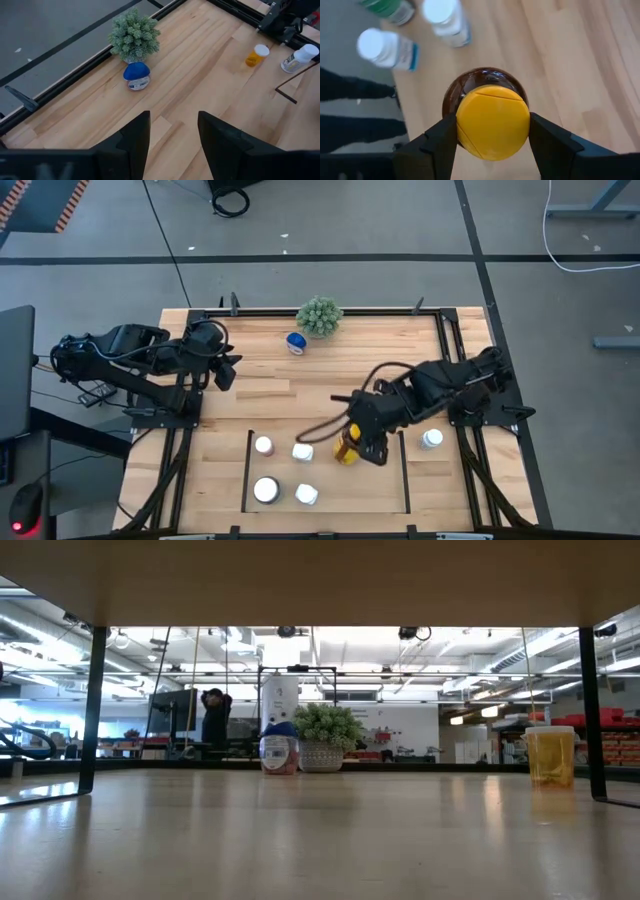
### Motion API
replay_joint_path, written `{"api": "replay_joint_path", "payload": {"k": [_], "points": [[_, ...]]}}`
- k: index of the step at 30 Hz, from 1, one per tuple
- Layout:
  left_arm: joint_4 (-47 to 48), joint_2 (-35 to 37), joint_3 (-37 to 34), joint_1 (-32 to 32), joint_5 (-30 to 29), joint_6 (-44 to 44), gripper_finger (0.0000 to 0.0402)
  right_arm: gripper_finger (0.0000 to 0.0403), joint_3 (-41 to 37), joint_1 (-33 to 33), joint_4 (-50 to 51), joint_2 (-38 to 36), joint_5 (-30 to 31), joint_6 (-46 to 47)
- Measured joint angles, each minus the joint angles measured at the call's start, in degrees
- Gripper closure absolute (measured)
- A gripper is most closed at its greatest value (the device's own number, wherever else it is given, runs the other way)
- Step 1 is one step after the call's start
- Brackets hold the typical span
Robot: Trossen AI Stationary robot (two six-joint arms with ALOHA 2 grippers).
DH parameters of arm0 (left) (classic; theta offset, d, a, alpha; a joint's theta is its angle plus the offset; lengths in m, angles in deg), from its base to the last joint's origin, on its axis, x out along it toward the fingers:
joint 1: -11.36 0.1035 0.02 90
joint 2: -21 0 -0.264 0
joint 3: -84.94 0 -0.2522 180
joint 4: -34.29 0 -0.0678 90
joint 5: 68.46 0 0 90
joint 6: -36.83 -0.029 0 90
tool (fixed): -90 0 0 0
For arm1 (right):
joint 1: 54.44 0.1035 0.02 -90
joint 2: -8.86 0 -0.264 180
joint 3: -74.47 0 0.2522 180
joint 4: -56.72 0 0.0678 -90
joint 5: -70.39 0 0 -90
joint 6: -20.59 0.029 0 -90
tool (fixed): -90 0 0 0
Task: Pick and place medicine bottles onto shelf by color
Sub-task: Put the yellow pill bottle on the shelf
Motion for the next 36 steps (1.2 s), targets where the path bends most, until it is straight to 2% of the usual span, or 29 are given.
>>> {"api": "replay_joint_path", "payload": {"k": [9, 16, 26, 36], "points": [[0.0, 0.0, 0.0, 0.0, 0.0, 0.1, 0.0230, 0.0177, 0.0, 0.4, -2.7, 0.2, 2.4, -5.3], [0.0, 0.0, 0.0, 0.0, 0.0, 0.5, 0.0230, 0.0176, -0.1, 0.2, -3.7, 2.4, -0.9, -7.9], [0.0, 0.0, 0.0, 0.0, 0.0, 0.8, 0.0230, 0.0174, -0.1, 0.3, 0.4, 2.8, -1.5, -7.8], [0.0, 0.0, 0.0, 0.0, 0.0, 0.5, 0.0230, 0.0173, -0.1, 0.2, -0.8, 2.8, -1.9, -6.4]]}}
